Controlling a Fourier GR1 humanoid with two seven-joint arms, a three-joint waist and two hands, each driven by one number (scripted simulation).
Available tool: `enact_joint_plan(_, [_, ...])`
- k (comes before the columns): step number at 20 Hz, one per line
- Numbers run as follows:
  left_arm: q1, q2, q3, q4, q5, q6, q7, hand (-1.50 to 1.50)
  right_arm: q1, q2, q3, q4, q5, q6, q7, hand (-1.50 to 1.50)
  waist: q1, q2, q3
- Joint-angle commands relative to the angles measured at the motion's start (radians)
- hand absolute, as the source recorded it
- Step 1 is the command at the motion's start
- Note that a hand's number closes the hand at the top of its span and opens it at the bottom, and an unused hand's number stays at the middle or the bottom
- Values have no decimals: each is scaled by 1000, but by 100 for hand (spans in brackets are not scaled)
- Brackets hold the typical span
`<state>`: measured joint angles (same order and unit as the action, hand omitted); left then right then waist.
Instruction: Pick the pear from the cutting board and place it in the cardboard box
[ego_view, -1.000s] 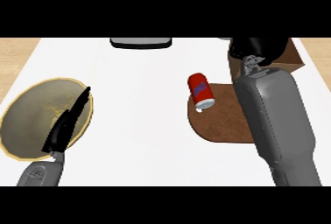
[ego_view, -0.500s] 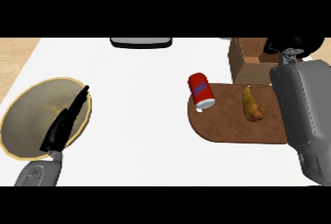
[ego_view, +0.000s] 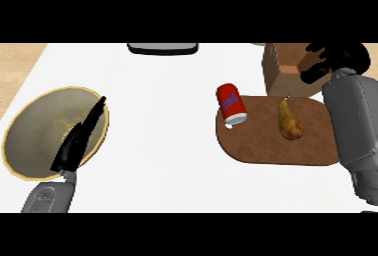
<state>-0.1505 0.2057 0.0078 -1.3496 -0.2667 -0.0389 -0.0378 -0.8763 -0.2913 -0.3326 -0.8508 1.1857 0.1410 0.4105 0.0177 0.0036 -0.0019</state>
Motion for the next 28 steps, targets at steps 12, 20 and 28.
enact_joint_plan(12, [-39,-16,13,44,2,2,0,0,-47,22,-334,121,-438,-364,-402,-150,0,8,4])
enact_joint_plan(20, [-31,3,31,71,5,-12,-34,0,0,-77,-477,212,-635,-421,-670,-150,-3,8,3])
enact_joint_plan(28, [20,2,20,-9,-6,-16,6,0,75,-214,-562,330,-781,-394,-879,-150,-1,3,3])
